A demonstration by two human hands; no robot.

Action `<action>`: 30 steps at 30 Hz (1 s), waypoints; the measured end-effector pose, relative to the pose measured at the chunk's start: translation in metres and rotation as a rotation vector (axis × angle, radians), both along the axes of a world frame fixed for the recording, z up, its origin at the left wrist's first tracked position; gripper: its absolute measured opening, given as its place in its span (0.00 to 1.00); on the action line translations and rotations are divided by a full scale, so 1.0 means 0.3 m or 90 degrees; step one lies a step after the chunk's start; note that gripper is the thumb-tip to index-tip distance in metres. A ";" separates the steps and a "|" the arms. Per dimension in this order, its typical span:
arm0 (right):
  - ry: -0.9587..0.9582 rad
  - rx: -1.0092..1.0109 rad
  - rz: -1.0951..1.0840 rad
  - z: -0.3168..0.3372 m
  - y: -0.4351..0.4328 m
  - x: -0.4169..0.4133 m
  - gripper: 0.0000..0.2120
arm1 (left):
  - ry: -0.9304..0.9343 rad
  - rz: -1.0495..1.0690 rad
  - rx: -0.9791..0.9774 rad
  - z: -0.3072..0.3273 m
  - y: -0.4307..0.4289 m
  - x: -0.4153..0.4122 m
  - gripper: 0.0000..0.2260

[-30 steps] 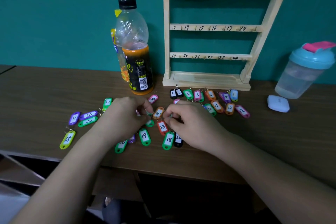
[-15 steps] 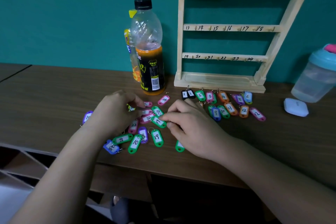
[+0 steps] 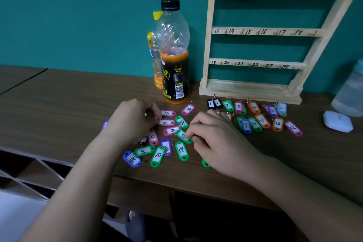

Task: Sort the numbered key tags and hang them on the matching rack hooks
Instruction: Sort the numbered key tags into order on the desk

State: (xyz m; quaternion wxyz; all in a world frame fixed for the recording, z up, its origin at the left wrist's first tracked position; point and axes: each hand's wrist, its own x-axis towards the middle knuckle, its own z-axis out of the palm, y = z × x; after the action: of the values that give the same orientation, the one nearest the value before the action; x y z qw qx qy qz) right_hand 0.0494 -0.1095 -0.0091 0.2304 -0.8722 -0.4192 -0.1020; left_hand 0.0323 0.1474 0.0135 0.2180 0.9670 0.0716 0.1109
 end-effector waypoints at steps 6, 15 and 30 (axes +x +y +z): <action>-0.022 0.039 -0.001 -0.013 0.008 -0.002 0.06 | -0.069 0.045 -0.045 0.028 0.086 -0.027 0.07; -0.045 0.094 0.003 -0.034 0.022 -0.010 0.05 | 0.045 0.031 -0.028 0.014 0.155 -0.058 0.10; -0.009 0.139 0.001 -0.045 0.020 -0.009 0.04 | 0.041 0.043 0.005 0.001 0.147 -0.047 0.07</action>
State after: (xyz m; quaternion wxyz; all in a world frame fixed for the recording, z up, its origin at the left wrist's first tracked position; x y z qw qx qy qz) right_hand 0.0467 -0.1035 -0.0226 0.3209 -0.8410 -0.4078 -0.1528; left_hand 0.0182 0.1914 0.0137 0.2077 0.9680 0.1110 0.0870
